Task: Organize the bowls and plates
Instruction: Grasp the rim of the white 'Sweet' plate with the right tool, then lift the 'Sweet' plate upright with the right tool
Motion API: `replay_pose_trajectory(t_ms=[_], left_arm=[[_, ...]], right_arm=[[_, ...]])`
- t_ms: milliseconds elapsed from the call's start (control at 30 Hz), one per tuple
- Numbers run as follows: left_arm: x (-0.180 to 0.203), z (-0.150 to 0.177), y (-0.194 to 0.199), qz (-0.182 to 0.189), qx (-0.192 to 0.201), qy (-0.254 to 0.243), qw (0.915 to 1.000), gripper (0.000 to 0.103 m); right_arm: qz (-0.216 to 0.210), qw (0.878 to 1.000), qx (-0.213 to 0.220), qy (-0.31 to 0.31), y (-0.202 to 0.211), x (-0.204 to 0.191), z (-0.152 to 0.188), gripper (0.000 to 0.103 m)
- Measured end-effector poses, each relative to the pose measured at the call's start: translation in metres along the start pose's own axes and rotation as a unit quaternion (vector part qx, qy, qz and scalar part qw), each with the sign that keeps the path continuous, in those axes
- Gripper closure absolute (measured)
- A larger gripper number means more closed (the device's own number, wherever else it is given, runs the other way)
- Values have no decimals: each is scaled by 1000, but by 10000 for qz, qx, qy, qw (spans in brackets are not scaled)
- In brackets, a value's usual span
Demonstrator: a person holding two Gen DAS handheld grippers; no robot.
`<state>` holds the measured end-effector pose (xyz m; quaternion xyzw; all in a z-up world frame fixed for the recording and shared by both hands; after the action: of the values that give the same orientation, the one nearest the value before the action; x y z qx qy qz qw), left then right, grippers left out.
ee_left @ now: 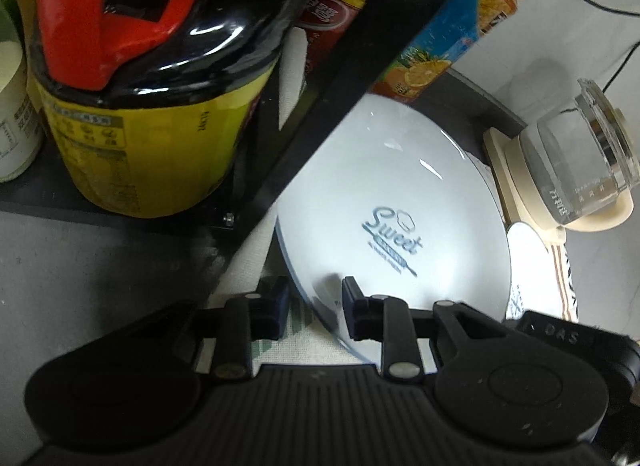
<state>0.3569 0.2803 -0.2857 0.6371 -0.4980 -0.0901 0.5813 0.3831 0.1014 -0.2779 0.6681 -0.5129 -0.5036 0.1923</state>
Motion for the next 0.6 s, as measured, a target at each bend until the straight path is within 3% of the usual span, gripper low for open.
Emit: replay_pose_trajectory(t_ms=[167,300,600], left_arm=[[-3,-2,-1,120,53,239,9996,80],[-6,-1,3,160,51,339,9993,87],[-11,6,21,308,106,207,9993,90]], right_arm=[[69,10000,0,-17,12,0,5,95],[203,9982,132,551,21,-11,6,92],[238,9957,315,838,37,-13,13,92]])
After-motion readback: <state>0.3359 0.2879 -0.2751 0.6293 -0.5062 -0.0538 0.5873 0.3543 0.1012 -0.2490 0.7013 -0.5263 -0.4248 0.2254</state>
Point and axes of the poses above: each gripper's, at about its wrist camera, not at the fingertips, and y roughly against the way its jaws point, x to its right, z to its underside, the point moved 10 cm from there along -y, roughly the way its jaws point, and after that the axes turned 4 degrees about y, right-handed, at the moved point
